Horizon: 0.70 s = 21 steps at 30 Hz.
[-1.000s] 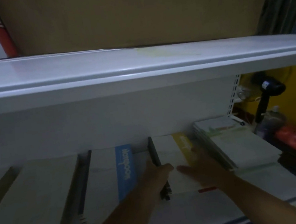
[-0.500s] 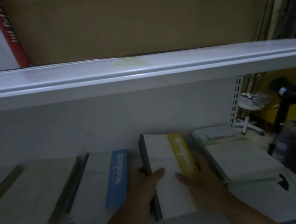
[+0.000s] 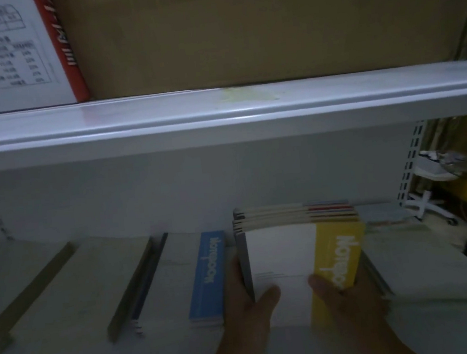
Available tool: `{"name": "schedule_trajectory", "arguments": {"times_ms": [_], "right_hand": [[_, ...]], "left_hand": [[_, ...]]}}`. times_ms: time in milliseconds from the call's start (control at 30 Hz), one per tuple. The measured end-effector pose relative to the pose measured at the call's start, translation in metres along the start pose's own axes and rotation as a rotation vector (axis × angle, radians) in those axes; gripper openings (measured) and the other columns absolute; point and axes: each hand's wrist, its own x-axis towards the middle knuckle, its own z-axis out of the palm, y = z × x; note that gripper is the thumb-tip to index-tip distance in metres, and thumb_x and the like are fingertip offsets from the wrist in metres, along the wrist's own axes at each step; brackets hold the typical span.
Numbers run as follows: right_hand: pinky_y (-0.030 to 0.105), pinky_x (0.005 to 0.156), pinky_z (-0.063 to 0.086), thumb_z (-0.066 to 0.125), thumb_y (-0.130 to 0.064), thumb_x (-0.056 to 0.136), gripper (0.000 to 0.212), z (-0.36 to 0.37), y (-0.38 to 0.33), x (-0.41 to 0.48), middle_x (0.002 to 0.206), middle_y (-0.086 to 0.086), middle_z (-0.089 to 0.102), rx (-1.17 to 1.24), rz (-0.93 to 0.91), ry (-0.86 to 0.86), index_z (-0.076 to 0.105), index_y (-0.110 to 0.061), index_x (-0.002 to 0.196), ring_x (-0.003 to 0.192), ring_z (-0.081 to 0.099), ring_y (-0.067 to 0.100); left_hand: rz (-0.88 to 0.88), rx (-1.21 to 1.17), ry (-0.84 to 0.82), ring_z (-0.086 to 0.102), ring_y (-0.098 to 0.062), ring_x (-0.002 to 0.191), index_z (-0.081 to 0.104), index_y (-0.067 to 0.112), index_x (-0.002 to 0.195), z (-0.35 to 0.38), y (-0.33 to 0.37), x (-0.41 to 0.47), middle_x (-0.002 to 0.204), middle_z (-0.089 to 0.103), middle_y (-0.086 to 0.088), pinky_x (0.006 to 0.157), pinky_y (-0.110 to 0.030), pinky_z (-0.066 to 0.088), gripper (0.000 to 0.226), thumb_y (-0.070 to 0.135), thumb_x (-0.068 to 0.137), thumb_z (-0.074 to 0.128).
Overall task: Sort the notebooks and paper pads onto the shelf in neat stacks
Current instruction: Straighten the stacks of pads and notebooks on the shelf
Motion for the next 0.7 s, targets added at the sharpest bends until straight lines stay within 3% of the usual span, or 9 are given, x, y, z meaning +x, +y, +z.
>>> {"name": "schedule_trajectory", "arguments": {"times_ms": [100, 167, 200, 333, 400, 500, 567, 633, 700], "right_hand": [[0.010, 0.044, 0.045, 0.079, -0.008, 0.066, 0.020, -0.004, 0.002, -0.004, 0.054, -0.013, 0.067, 0.008, -0.023, -0.071, 0.060, -0.015, 0.068, 0.045, 0.057, -0.005], [0.007, 0.046, 0.044, 0.076, -0.002, 0.074, 0.022, -0.010, -0.002, -0.001, 0.056, -0.019, 0.067, 0.013, -0.020, -0.141, 0.059, -0.016, 0.076, 0.048, 0.059, -0.008], [0.006, 0.047, 0.044, 0.077, -0.010, 0.074, 0.022, -0.013, -0.004, 0.001, 0.060, -0.022, 0.068, 0.017, -0.037, -0.171, 0.058, -0.018, 0.082, 0.052, 0.060, -0.009], [0.003, 0.060, 0.046, 0.070, -0.060, 0.042, 0.065, -0.013, -0.002, -0.002, 0.085, -0.032, 0.067, -0.017, -0.143, -0.098, 0.054, -0.026, 0.096, 0.071, 0.062, -0.013], [0.000, 0.062, 0.043, 0.062, -0.058, 0.048, 0.058, -0.011, 0.000, -0.004, 0.087, -0.036, 0.064, -0.003, -0.161, -0.090, 0.052, -0.028, 0.097, 0.074, 0.060, -0.016], [0.004, 0.059, 0.046, 0.060, -0.046, 0.062, 0.037, -0.015, -0.001, 0.000, 0.078, -0.015, 0.071, 0.063, -0.133, -0.115, 0.056, -0.027, 0.094, 0.068, 0.061, -0.013], [0.003, 0.057, 0.045, 0.057, -0.051, 0.060, 0.042, -0.014, -0.002, 0.002, 0.076, -0.009, 0.068, 0.075, -0.165, -0.069, 0.056, -0.026, 0.094, 0.066, 0.060, -0.013], [0.001, 0.059, 0.042, 0.052, -0.057, 0.055, 0.051, -0.010, 0.000, -0.001, 0.076, -0.017, 0.068, 0.049, -0.214, -0.022, 0.054, -0.026, 0.096, 0.067, 0.058, -0.016], [0.002, 0.059, 0.042, 0.052, -0.056, 0.056, 0.050, -0.007, 0.003, -0.001, 0.077, -0.029, 0.066, 0.041, -0.243, -0.025, 0.053, -0.026, 0.096, 0.066, 0.059, -0.015]], "left_hand": [[-0.014, 0.015, 0.012, 0.067, -0.018, 0.098, 0.054, 0.029, 0.112, -0.002, -0.006, -0.001, 0.101, 0.073, 0.006, 0.086, -0.043, 0.053, 0.073, 0.025, 0.042, 0.073], [-0.012, 0.051, -0.008, 0.065, -0.020, 0.103, 0.053, 0.027, 0.114, -0.003, -0.004, -0.002, 0.107, 0.071, 0.001, 0.092, -0.047, 0.051, 0.075, 0.032, 0.043, 0.075], [0.007, 0.075, -0.008, 0.065, -0.020, 0.105, 0.052, 0.028, 0.116, -0.003, -0.005, -0.001, 0.110, 0.070, 0.002, 0.093, -0.046, 0.051, 0.076, 0.035, 0.044, 0.076], [0.107, 0.097, 0.029, 0.063, -0.012, 0.107, 0.049, 0.042, 0.118, 0.007, -0.003, -0.004, 0.112, 0.068, 0.009, 0.090, -0.035, 0.051, 0.077, 0.050, 0.049, 0.083], [0.129, 0.125, 0.019, 0.065, -0.009, 0.102, 0.051, 0.041, 0.114, 0.006, -0.002, -0.005, 0.108, 0.069, 0.013, 0.088, -0.031, 0.052, 0.061, 0.047, 0.057, 0.073], [0.143, 0.147, 0.020, 0.063, -0.005, 0.104, 0.050, 0.038, 0.115, 0.003, 0.001, -0.004, 0.108, 0.068, 0.019, 0.088, -0.023, 0.051, 0.060, 0.054, 0.058, 0.062], [0.208, 0.183, 0.052, 0.057, 0.008, 0.106, 0.045, 0.041, 0.117, 0.007, 0.003, -0.005, 0.111, 0.062, 0.031, 0.090, -0.015, 0.046, 0.059, 0.057, 0.061, 0.057], [0.229, 0.199, 0.062, 0.052, 0.022, 0.101, 0.039, 0.046, 0.116, 0.011, 0.004, -0.005, 0.106, 0.055, 0.046, 0.085, -0.005, 0.042, 0.057, 0.058, 0.062, 0.054], [0.223, 0.218, 0.027, 0.051, 0.021, 0.104, 0.036, 0.049, 0.117, 0.011, 0.006, -0.004, 0.106, 0.053, 0.049, 0.091, -0.011, 0.042, 0.059, 0.059, 0.061, 0.054]]}}
